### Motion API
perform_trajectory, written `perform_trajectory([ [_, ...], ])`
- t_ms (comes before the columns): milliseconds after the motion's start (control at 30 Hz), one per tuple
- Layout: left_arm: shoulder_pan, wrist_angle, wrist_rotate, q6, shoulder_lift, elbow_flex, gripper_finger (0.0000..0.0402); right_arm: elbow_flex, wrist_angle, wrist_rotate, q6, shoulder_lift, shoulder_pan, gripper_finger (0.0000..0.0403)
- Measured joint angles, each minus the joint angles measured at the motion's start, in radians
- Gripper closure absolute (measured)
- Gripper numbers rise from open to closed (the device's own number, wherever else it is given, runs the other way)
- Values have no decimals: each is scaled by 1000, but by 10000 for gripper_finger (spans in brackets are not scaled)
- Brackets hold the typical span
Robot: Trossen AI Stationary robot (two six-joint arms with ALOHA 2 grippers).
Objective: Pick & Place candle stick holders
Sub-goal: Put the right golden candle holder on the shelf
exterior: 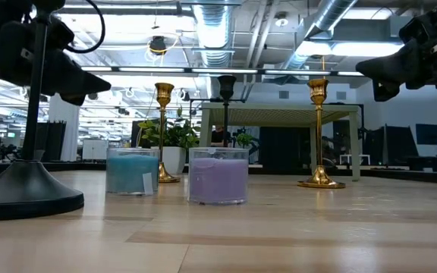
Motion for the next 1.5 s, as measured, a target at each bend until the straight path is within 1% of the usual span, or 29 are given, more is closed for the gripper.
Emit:
perform_trajectory([
  [100,0,-1,-3,0,0,0,394,0,0,0,20,8,1,403],
  [200,0,-1,-3,0,0,0,394,0,0,0,31,48,9,403],
  [367,0,1,-3,0,0,0,394,0,-9,51,33,168,29,403],
  [433,0,6,-3,-1,0,0,394,0,-10,49,37,222,39,403],
  [700,0,6,-3,-1,0,0,394,0,-9,53,162,421,123,403],
  [933,0,7,-3,-1,0,0,394,0,16,182,218,544,172,403],
  [1033,0,14,-3,-1,0,0,394,-1,22,178,218,584,174,403],
  [1167,0,20,-3,-1,0,0,394,-1,24,110,218,622,172,403],
  [1267,0,22,-3,-1,0,0,394,-1,70,68,218,639,173,403],
  [1400,0,22,-3,-1,0,0,394,-1,172,64,218,666,170,403],
  [1500,0,25,-3,-1,0,0,394,-1,212,104,244,695,169,400],
])
